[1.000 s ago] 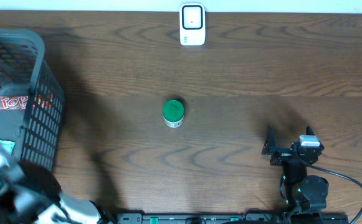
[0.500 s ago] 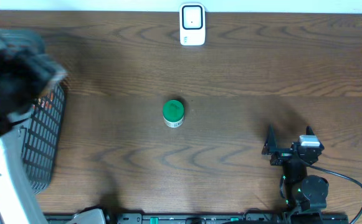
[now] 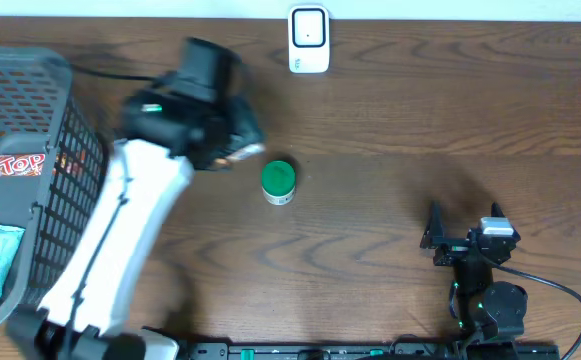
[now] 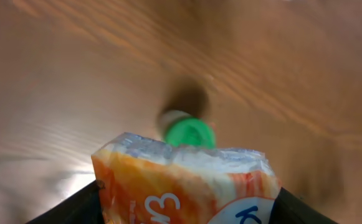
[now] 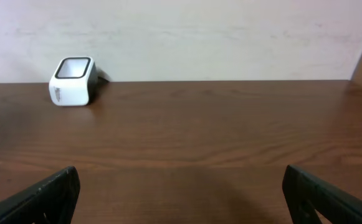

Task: Scan the item barcode

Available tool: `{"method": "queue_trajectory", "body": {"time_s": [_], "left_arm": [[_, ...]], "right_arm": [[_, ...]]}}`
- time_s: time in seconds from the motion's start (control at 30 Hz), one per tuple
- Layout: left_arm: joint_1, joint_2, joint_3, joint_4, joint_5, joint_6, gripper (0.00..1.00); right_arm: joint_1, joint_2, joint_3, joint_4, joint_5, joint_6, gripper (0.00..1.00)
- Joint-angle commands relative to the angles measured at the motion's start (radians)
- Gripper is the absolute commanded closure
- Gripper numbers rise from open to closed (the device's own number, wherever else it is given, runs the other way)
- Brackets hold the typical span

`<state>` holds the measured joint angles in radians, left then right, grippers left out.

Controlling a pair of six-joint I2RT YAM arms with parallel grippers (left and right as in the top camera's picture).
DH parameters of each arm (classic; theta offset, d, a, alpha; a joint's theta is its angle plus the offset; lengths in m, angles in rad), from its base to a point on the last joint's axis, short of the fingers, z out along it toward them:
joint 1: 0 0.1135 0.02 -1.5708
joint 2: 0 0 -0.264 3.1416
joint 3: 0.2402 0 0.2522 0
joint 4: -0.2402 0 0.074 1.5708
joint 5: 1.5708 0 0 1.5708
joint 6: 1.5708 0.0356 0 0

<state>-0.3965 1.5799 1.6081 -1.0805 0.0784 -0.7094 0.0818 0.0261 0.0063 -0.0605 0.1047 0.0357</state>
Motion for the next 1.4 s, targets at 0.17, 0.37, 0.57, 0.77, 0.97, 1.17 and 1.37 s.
{"method": "queue_trajectory", "body": {"time_s": [0.17, 0.37, 0.57, 0.77, 0.97, 1.17, 1.37], "left_arm": [[-0.259, 0.152, -0.016, 0.141, -0.043, -0.037, 0.32], [-0.367, 0.313, -0.016, 0.167, -0.165, -0.107, 0.32], [-0.407, 0.478, -0.016, 0.201, -0.169, -0.143, 0.32], [-0.427, 0.56, -0.016, 0.24, -0.172, -0.142, 0.3], [-0.393, 0.476, 0.071, 0.222, -0.183, 0.014, 0.06], [-0.32, 0.245, 0.28, 0.068, -0.176, 0.293, 0.01], [-0.122, -0.066, 0.359, -0.05, -0.336, 0.335, 0.02]], "right_arm": [[0.006, -0.002, -0.001, -0.003, 0.002, -0.015, 0.01], [0.006, -0.002, -0.001, -0.003, 0.002, -0.015, 0.01], [0.006, -0.002, -0.001, -0.003, 0.002, -0.015, 0.01], [0.006, -0.002, -0.001, -0.003, 0.002, -0.015, 0.01], [0.006, -0.002, -0.001, -0.003, 0.002, -0.014, 0.01], [0.006, -0.002, -0.001, -0.003, 0.002, -0.015, 0.01], [0.006, -0.002, -0.001, -0.003, 0.002, -0.015, 0.01]]}}
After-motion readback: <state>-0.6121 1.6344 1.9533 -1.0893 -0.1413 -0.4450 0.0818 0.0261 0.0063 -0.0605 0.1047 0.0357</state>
